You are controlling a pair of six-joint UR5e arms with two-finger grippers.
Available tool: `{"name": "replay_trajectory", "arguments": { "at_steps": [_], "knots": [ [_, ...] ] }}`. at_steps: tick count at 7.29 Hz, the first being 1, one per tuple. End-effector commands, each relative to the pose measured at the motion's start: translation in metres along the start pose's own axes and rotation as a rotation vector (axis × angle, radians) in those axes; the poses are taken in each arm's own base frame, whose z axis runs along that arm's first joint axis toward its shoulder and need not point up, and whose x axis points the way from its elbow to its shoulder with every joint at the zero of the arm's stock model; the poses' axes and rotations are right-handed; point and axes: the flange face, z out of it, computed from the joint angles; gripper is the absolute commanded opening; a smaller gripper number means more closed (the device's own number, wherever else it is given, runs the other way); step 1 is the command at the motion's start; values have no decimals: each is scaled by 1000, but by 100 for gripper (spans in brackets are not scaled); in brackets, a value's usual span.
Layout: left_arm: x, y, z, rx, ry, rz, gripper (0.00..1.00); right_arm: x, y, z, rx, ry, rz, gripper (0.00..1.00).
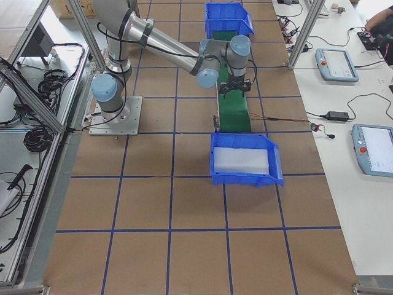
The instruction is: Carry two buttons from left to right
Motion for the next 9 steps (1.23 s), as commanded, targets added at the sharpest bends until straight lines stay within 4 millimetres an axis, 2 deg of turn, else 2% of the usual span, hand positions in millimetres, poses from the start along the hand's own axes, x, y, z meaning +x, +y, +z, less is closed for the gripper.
{"name": "replay_trajectory", "arguments": {
  "at_steps": [1,7,9],
  "knots": [
    [0,1,0,-2,-2,0,100,3,3,-4,-7,3,3,100],
    [0,0,0,0,0,0,100,8,11,-2,-35,-10,-15,100],
    [0,0,0,0,0,0,100,11,15,6,-60,-29,-34,100]
  ]
}}
